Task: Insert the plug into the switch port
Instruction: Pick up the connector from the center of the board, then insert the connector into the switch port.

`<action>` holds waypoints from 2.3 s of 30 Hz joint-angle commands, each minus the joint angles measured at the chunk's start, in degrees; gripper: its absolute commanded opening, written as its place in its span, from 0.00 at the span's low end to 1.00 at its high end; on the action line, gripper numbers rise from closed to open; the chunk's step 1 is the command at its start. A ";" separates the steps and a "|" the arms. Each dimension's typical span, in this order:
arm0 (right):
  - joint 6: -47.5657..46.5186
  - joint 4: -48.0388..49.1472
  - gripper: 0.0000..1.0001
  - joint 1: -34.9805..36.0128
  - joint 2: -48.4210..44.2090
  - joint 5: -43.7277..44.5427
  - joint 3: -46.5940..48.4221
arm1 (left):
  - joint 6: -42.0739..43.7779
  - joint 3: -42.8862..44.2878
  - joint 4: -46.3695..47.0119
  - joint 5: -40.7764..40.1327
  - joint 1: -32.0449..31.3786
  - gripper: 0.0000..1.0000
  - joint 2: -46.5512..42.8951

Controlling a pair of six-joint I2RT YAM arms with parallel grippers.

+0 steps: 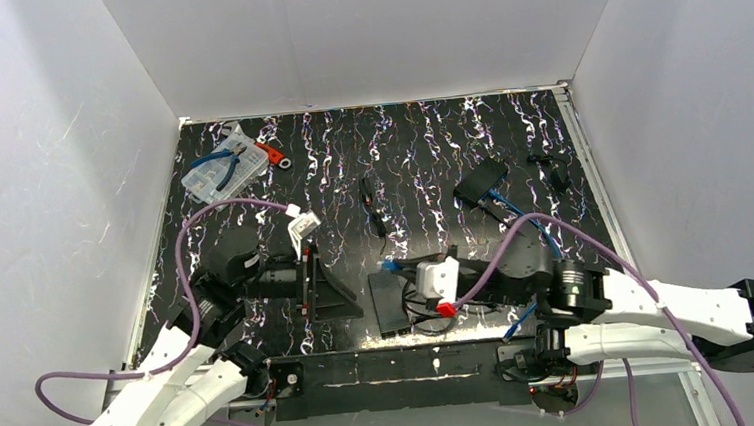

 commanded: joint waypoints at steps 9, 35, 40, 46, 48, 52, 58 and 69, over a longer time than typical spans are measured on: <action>-12.56 -1.47 0.01 -0.20 -4.21 24.73 7.75 | 5.88 0.51 -5.81 -8.52 0.39 0.98 0.87; 10.34 1.31 0.01 -22.19 -2.06 -4.38 -7.23 | 2.07 -9.91 -2.71 -16.91 0.39 0.98 8.71; 11.09 -2.62 0.01 -20.45 -5.10 -13.78 -7.99 | 1.64 -11.54 -0.73 -15.13 0.40 0.98 9.83; 9.11 -6.94 0.01 -15.48 -5.46 -17.32 -9.68 | 2.12 -12.00 0.81 -12.88 0.39 0.98 10.70; 7.79 -8.62 0.01 -13.01 -4.13 -17.29 -9.90 | 2.36 -12.11 1.36 -12.15 0.39 0.98 11.16; 6.29 -10.26 0.01 -9.54 -1.79 -17.52 -10.47 | 2.44 -12.15 1.14 -11.91 0.39 0.98 12.44; 5.97 -12.26 0.01 -8.43 0.86 -22.96 -11.04 | 2.53 -11.81 -0.16 -14.17 0.41 0.98 11.24; 7.35 -13.56 0.01 -8.25 14.45 -21.57 -8.86 | 0.16 -13.32 1.29 -17.69 0.39 0.98 11.36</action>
